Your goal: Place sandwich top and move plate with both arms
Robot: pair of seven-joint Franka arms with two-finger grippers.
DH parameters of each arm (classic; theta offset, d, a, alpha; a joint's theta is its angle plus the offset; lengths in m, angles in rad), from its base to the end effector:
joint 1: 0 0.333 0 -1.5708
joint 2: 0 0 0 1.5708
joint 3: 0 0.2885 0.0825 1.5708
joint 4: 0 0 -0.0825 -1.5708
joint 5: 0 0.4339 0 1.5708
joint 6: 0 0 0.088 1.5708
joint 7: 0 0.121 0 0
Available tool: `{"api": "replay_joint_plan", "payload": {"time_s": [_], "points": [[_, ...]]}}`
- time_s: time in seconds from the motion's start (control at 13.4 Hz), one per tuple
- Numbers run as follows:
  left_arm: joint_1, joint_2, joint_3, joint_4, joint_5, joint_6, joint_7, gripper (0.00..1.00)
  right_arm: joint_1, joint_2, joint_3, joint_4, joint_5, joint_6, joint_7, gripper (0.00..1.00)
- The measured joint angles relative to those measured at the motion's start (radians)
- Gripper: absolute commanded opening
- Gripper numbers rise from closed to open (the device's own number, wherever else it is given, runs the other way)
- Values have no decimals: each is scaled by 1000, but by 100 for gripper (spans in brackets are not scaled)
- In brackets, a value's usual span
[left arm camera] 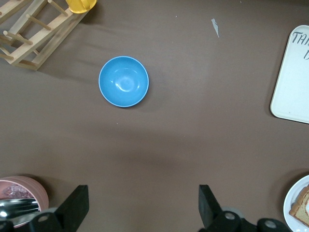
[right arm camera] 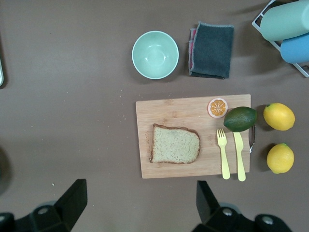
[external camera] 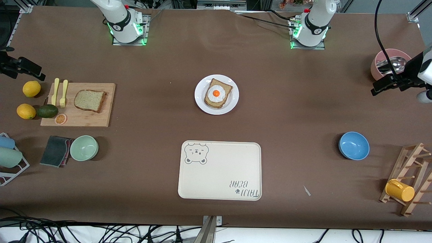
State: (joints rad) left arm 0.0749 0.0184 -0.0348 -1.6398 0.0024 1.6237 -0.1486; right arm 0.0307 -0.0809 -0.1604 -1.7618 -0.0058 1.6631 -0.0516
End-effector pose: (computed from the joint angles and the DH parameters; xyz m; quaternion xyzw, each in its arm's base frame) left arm 0.6105 0.0249 0.5403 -0.9954 -0.0941 0.0172 0.0018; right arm 0.5800 -0.0787 0.5384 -0.9992 0.0384 0.0091 0.0044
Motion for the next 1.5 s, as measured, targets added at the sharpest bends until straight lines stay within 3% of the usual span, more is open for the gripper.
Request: {"api": "replay_joint_plan", "payload": {"time_s": [1.5], "points": [[-7, 4, 0, 0, 0, 0, 0, 100, 1, 0, 5, 0, 0, 4, 0, 100]]}}
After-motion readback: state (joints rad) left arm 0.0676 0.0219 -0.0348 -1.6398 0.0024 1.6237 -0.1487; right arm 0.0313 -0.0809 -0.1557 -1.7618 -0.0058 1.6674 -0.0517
